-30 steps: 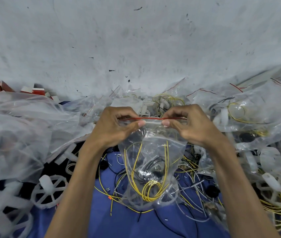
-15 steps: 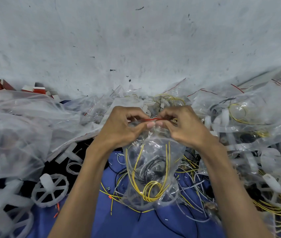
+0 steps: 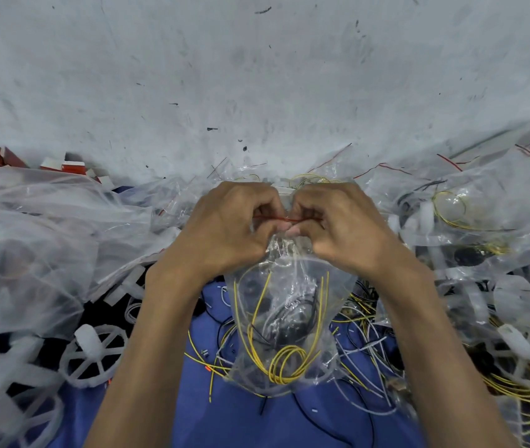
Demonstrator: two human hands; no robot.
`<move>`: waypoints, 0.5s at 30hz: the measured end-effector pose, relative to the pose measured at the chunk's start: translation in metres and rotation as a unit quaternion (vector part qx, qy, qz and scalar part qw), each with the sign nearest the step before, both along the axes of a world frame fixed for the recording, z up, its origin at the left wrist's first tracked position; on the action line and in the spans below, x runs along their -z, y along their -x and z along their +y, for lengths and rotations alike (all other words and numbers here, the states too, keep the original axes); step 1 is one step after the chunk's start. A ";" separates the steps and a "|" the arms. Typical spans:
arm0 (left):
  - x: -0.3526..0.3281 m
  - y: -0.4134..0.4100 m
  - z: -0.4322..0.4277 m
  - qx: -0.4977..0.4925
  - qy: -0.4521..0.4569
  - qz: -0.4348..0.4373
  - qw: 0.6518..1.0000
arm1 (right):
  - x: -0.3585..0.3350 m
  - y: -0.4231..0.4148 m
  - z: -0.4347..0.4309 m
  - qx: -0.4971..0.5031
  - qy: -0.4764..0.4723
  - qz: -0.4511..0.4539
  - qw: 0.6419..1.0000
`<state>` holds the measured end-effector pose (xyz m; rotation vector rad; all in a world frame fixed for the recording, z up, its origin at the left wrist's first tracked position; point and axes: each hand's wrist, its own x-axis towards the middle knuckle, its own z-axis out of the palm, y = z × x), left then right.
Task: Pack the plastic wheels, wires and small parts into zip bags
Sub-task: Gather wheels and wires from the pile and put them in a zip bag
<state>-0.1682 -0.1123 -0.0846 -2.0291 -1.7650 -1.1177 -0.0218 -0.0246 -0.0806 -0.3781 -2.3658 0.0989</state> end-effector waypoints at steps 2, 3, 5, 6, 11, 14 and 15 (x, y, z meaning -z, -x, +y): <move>0.001 0.000 0.000 0.003 -0.011 -0.001 1.000 | 0.000 0.001 -0.002 -0.010 0.001 0.015 1.000; 0.001 0.001 0.001 -0.001 -0.011 -0.002 1.000 | 0.001 0.002 -0.002 -0.011 0.003 0.016 1.000; 0.004 0.003 0.002 -0.011 -0.004 -0.015 1.000 | 0.003 0.003 0.001 -0.007 0.018 0.005 1.000; 0.005 0.005 0.002 -0.016 0.003 -0.025 1.000 | 0.004 0.004 0.003 -0.005 0.027 -0.005 1.000; 0.007 0.000 0.005 -0.059 0.004 0.014 0.998 | 0.008 0.010 0.001 0.037 -0.036 -0.022 0.998; 0.005 -0.001 0.005 -0.031 -0.010 0.007 0.999 | 0.008 0.007 0.001 0.034 -0.049 0.008 0.998; 0.005 0.001 0.005 -0.017 -0.007 -0.009 1.000 | 0.008 0.006 0.002 0.025 -0.026 0.013 0.999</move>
